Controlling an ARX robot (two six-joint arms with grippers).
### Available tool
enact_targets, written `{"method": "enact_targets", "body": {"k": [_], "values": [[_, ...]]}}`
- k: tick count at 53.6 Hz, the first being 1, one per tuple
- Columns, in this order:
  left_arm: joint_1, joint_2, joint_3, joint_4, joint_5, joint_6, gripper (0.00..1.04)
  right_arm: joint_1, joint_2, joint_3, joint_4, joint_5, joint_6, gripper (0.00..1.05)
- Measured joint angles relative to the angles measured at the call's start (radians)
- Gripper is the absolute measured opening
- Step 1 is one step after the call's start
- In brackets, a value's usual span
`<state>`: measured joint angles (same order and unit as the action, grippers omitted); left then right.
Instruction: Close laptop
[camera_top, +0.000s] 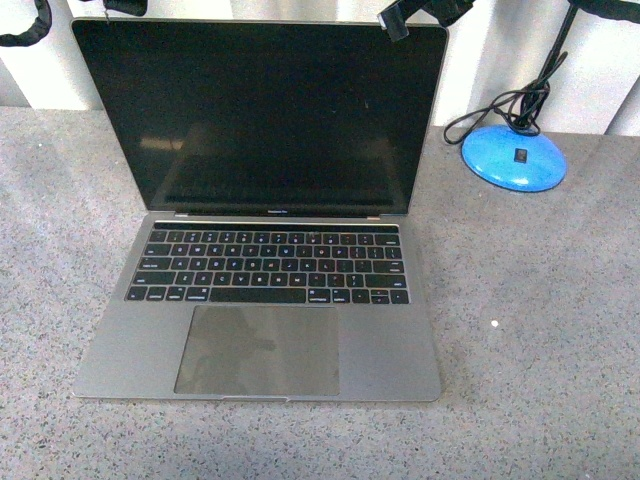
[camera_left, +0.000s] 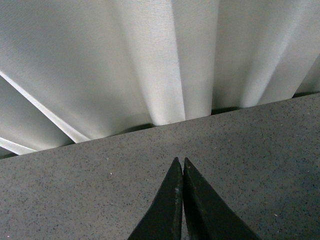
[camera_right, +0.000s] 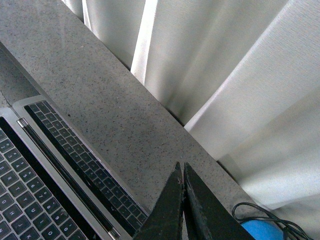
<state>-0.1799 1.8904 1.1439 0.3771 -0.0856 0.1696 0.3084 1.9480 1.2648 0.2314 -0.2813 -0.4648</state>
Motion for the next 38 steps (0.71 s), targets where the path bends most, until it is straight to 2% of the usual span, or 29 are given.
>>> {"method": "enact_targets", "body": {"k": [38], "values": [[-0.013, 0.009, -0.026, 0.002, -0.016, -0.04, 0.04, 0.008, 0.016, 0.001, 0.012, -0.005, 0.006, 0.01]]}}
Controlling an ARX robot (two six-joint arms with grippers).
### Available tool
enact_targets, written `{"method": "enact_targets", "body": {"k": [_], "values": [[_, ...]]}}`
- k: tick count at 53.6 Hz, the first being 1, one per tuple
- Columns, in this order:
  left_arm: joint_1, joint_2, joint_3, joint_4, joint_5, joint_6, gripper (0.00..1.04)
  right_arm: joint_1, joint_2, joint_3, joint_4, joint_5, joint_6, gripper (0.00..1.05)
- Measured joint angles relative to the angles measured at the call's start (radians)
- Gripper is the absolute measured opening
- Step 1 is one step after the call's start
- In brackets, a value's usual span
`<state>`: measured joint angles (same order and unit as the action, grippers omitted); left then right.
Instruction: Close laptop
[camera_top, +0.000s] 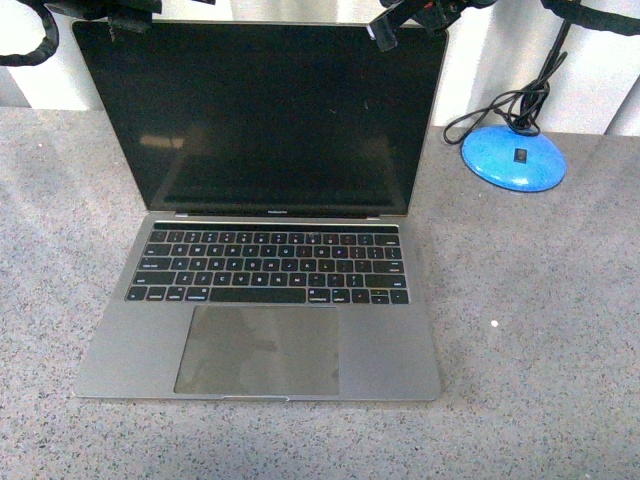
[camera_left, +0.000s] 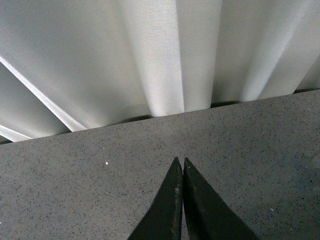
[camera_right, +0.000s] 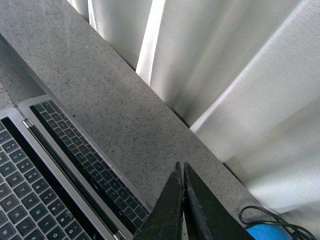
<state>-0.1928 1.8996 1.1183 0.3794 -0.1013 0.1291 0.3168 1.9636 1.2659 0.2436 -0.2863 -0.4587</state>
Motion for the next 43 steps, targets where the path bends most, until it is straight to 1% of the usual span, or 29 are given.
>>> {"method": "enact_targets", "body": {"k": [43], "values": [[-0.012, -0.003, -0.01, -0.013, 0.005, -0.002, 0.04, 0.008, -0.037, -0.105, 0.049, 0.001, 0.038, 0.01]]}}
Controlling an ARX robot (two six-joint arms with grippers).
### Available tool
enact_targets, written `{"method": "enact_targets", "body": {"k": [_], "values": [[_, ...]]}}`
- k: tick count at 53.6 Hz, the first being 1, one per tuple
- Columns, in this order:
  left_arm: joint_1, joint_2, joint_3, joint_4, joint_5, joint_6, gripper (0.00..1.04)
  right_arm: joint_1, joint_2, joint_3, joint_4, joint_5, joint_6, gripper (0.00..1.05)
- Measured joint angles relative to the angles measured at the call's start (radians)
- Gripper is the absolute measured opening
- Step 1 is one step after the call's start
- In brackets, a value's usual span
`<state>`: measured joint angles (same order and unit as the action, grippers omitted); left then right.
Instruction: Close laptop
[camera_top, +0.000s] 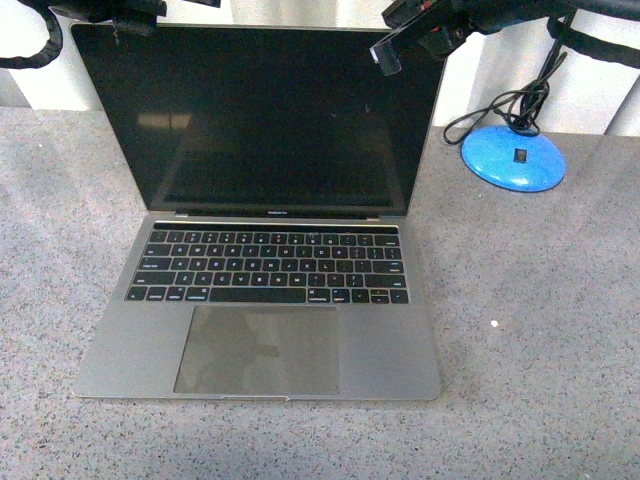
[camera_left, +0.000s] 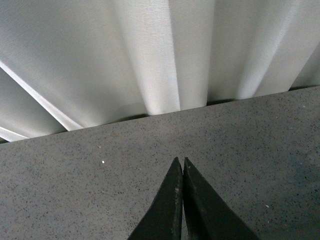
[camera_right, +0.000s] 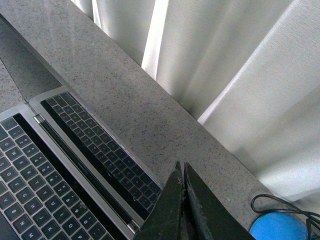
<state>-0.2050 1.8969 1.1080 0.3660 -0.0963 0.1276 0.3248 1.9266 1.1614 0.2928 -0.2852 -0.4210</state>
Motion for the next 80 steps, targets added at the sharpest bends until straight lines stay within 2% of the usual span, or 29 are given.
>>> {"method": "enact_targets", "body": {"k": [37, 80], "values": [[-0.008, 0.004, -0.052, -0.124, 0.02, -0.023, 0.04, 0.005, -0.018, -0.069, -0.009, 0.002, 0.063, 0.01], [-0.019, -0.031, -0.098, -0.164, 0.023, -0.037, 0.04, 0.039, -0.035, -0.211, 0.056, 0.014, 0.149, 0.01]]}}
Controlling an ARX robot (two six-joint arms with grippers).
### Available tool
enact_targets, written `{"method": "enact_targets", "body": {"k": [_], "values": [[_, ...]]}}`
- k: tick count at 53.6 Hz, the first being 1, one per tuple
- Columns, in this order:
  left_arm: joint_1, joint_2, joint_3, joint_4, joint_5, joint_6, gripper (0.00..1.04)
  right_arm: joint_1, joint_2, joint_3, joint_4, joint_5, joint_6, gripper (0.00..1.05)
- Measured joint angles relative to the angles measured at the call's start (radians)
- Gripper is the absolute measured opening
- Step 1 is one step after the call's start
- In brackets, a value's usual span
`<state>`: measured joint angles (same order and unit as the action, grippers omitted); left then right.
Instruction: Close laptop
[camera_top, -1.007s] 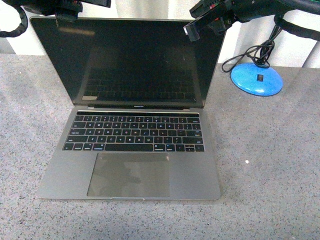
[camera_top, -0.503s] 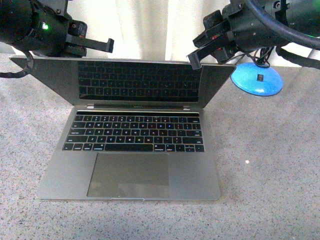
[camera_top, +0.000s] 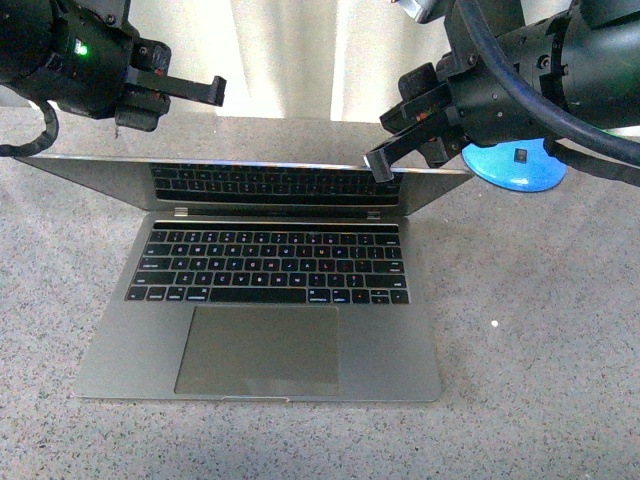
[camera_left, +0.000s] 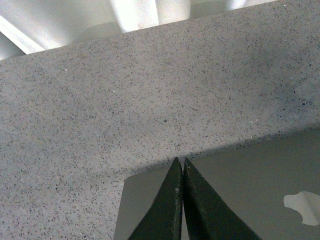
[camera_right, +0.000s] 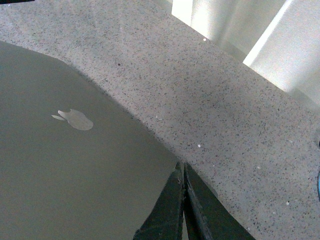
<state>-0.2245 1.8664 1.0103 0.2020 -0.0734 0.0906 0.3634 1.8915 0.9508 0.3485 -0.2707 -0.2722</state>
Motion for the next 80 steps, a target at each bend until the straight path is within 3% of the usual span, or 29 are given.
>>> {"method": "enact_targets", "body": {"k": [18, 41, 80], "values": [[-0.021, -0.001, -0.055, -0.003, 0.017, -0.068, 0.04, 0.001, 0.0, -0.026, 0.019, 0.006, 0.043, 0.01], [-0.035, -0.001, -0.055, -0.119, 0.052, -0.183, 0.04, 0.019, 0.018, -0.092, 0.065, 0.015, 0.129, 0.01], [-0.066, 0.0, -0.08, -0.109, 0.061, -0.241, 0.04, 0.011, 0.031, -0.16, 0.107, 0.01, 0.17, 0.01]]}}
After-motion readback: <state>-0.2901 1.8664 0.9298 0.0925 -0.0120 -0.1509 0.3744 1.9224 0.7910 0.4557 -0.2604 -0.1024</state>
